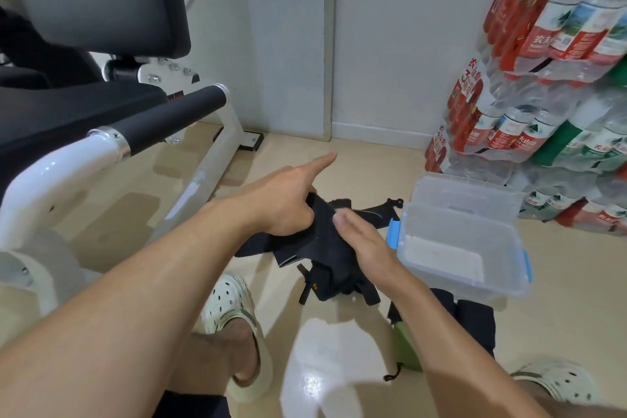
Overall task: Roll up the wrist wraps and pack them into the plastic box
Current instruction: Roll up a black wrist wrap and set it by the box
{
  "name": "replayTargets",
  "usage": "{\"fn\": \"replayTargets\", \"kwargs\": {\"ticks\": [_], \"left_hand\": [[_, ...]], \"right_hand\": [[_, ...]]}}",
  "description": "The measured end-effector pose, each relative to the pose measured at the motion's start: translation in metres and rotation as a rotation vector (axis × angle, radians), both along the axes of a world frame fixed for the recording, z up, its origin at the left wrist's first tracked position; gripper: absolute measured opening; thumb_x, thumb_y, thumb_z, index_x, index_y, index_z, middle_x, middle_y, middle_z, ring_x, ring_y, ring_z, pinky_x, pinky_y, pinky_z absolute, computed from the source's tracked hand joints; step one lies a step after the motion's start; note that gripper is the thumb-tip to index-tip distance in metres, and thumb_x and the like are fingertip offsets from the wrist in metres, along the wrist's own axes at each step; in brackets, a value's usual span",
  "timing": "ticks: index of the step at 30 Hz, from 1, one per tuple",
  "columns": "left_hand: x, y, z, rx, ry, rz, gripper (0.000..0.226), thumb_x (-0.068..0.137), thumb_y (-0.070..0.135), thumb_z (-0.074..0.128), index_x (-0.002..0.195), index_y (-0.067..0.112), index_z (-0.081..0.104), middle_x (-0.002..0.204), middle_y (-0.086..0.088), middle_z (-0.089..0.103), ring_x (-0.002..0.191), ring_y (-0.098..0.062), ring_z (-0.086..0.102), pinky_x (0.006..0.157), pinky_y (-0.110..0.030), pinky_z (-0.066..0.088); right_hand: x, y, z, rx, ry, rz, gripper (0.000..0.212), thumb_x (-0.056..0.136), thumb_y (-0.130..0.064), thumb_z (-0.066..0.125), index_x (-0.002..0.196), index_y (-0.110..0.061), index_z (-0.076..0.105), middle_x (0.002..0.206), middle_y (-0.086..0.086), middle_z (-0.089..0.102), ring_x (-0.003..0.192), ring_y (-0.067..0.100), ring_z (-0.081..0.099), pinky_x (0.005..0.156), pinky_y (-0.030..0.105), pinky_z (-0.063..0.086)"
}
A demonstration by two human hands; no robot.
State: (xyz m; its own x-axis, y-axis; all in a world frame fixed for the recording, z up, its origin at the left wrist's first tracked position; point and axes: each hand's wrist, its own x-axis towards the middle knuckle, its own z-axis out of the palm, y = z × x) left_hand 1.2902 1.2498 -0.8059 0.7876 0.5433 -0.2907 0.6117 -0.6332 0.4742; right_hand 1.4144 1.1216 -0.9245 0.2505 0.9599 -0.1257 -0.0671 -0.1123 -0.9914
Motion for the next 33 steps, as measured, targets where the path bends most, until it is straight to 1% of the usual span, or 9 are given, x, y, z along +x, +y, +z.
{"fn": "replayTargets", "kwargs": {"ticks": [2,5,9,12,16,19,24,29,33], "left_hand": [[-0.001,0.004,-0.001,0.075,0.025,0.051,0.09,0.079,0.004,0.05,0.156,0.042,0.023,0.092,0.008,0.062,0.093,-0.018,0.059,0.074,-0.029,0.049],[-0.007,0.012,-0.001,0.168,0.114,0.168,0.068,0.078,0.007,0.05,0.138,0.04,0.047,0.12,0.001,0.062,0.111,-0.024,0.058,0.088,-0.039,0.052],[-0.014,0.02,-0.003,0.19,0.151,0.268,0.042,0.075,0.008,0.049,0.105,0.036,0.061,0.109,0.002,0.065,0.098,-0.023,0.059,0.086,-0.04,0.053],[-0.018,0.021,-0.005,0.193,0.163,0.304,0.035,0.076,0.008,0.049,0.094,0.035,0.063,0.103,0.002,0.067,0.095,-0.022,0.06,0.08,-0.038,0.052],[-0.021,0.023,-0.006,0.263,0.211,0.355,0.032,0.081,0.009,0.052,0.103,0.03,0.065,0.102,0.003,0.064,0.093,-0.022,0.056,0.075,-0.034,0.044],[-0.022,0.026,-0.003,0.298,0.203,0.417,0.033,0.084,0.01,0.054,0.11,0.027,0.065,0.098,0.002,0.059,0.092,-0.023,0.052,0.078,-0.034,0.044],[-0.022,0.026,-0.009,0.229,0.309,0.369,0.052,0.086,0.012,0.055,0.136,0.024,0.054,0.127,-0.005,0.061,0.11,-0.026,0.056,0.091,-0.039,0.05],[-0.019,0.026,-0.018,0.104,0.329,0.301,0.072,0.085,0.021,0.064,0.15,0.032,0.036,0.139,0.001,0.058,0.124,-0.024,0.055,0.104,-0.04,0.047],[-0.01,0.014,-0.016,-0.041,0.158,0.184,0.068,0.086,0.033,0.076,0.146,0.03,0.045,0.138,0.005,0.059,0.127,-0.017,0.054,0.104,-0.03,0.042]], "right_hand": [[0.001,0.0,-0.002,0.013,-0.024,0.018,0.045,0.094,-0.047,0.068,0.104,-0.003,0.063,0.099,0.022,0.068,0.093,0.039,0.067,0.089,0.057,0.053],[0.008,-0.002,-0.002,-0.018,0.023,0.069,0.049,0.089,-0.036,0.076,0.111,0.006,0.063,0.108,0.024,0.072,0.097,0.032,0.07,0.09,0.051,0.055],[0.031,-0.008,0.0,-0.179,-0.02,0.198,0.044,0.085,-0.031,0.081,0.102,0.006,0.066,0.101,0.013,0.077,0.093,0.021,0.073,0.086,0.036,0.057],[0.049,-0.013,-0.002,-0.295,-0.039,0.235,0.043,0.079,-0.034,0.087,0.105,-0.003,0.072,0.11,0.016,0.077,0.103,0.032,0.074,0.096,0.047,0.054],[0.065,-0.021,0.003,-0.403,-0.113,0.272,0.021,0.081,-0.03,0.086,0.084,-0.015,0.071,0.088,0.005,0.076,0.08,0.014,0.07,0.081,0.032,0.054],[0.071,-0.025,0.009,-0.451,-0.194,0.21,0.027,0.088,-0.031,0.08,0.072,-0.012,0.068,0.07,-0.002,0.065,0.065,0.012,0.061,0.063,0.023,0.048],[0.069,-0.02,0.018,-0.314,-0.013,-0.1,0.016,0.086,-0.027,0.081,0.088,-0.015,0.07,0.072,0.0,0.068,0.055,0.01,0.056,0.049,0.022,0.038],[0.063,-0.014,0.024,-0.246,0.168,-0.069,0.029,0.073,-0.024,0.087,0.1,-0.02,0.077,0.103,0.005,0.078,0.094,0.022,0.071,0.088,0.039,0.054],[0.052,-0.012,0.031,-0.244,0.199,0.033,0.04,0.079,-0.002,0.081,0.115,-0.012,0.066,0.108,0.018,0.077,0.093,0.029,0.074,0.081,0.04,0.062]]}}
